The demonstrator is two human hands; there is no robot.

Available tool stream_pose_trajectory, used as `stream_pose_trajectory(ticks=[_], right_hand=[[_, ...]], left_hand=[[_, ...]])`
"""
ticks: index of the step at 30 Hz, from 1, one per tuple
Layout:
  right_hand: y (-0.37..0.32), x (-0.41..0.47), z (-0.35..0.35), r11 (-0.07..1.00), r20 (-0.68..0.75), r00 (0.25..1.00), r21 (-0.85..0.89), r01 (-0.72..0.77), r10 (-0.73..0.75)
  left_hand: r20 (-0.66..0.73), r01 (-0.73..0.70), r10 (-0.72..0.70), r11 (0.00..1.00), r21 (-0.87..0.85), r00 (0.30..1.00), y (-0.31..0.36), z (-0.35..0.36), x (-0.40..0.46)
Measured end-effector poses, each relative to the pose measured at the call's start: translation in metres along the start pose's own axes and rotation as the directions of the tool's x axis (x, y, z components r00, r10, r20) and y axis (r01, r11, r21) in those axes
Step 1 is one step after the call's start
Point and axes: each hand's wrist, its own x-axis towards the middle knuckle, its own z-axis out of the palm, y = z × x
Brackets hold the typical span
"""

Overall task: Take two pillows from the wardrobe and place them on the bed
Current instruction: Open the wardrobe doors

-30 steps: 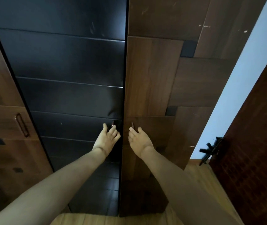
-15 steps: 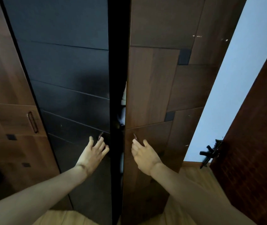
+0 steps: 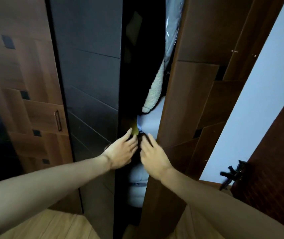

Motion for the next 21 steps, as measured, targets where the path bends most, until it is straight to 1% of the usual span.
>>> stream_pose_trajectory(ticks=[1, 2, 3, 4, 5, 7, 10, 14, 16, 18, 19, 20, 21], right_hand=[[0.009, 0.006, -0.003, 0.996, 0.095, 0.995, -0.094, -0.006, 0.015], [0.014, 0.009, -0.003, 0.981, 0.181, 0.983, -0.195, 0.018, 0.018], [0.016, 0.01, -0.004, 0.962, 0.246, 0.969, -0.269, 0.047, 0.021], [0.014, 0.009, -0.004, 0.953, 0.285, 0.958, -0.295, 0.062, 0.026], [0.012, 0.008, -0.005, 0.955, 0.301, 0.953, -0.289, 0.062, 0.029], [0.005, 0.007, -0.007, 0.967, 0.288, 0.957, -0.249, 0.049, 0.025], [0.003, -0.001, -0.011, 0.989, 0.275, 0.958, -0.144, -0.044, 0.083], [-0.009, -0.03, -0.003, 0.984, 0.324, 0.931, -0.123, -0.131, 0.165], [-0.016, -0.036, 0.001, 0.975, 0.429, 0.878, -0.037, -0.219, 0.214], [-0.023, -0.026, 0.0, 0.952, 0.576, 0.785, 0.035, -0.303, 0.228], [-0.028, -0.015, -0.004, 0.94, 0.621, 0.749, 0.055, -0.336, 0.231], [-0.032, -0.002, -0.01, 0.928, 0.629, 0.738, 0.071, -0.366, 0.243], [-0.035, 0.01, -0.017, 0.914, 0.612, 0.749, 0.101, -0.392, 0.254]], left_hand=[[0.083, 0.057, -0.063, 0.996, 0.064, 0.995, -0.01, -0.002, 0.007], [0.15, 0.084, -0.105, 0.987, 0.139, 0.983, -0.018, -0.003, 0.01], [0.207, 0.074, -0.117, 0.976, 0.204, 0.971, -0.023, -0.001, 0.01], [0.263, 0.042, -0.111, 0.967, 0.253, 0.959, -0.025, 0.0, 0.009], [0.294, 0.006, -0.093, 0.959, 0.283, 0.951, -0.024, 0.003, 0.008], [0.303, -0.026, -0.065, 0.957, 0.288, 0.951, -0.018, 0.007, 0.007], [0.289, -0.01, -0.064, 0.969, 0.247, 0.955, -0.015, 0.003, 0.0], [0.25, -0.01, -0.048, 0.975, 0.223, 0.967, -0.013, 0.009, -0.034], [0.25, 0.006, -0.063, 0.975, 0.224, 0.966, -0.013, 0.011, -0.053], [0.289, 0.021, -0.081, 0.979, 0.205, 0.954, -0.013, 0.012, -0.07], [0.317, 0.026, -0.09, 0.979, 0.201, 0.944, -0.014, 0.012, -0.079], [0.342, 0.033, -0.104, 0.978, 0.207, 0.934, -0.015, 0.012, -0.088], [0.365, 0.037, -0.118, 0.975, 0.221, 0.924, -0.017, 0.013, -0.096]])
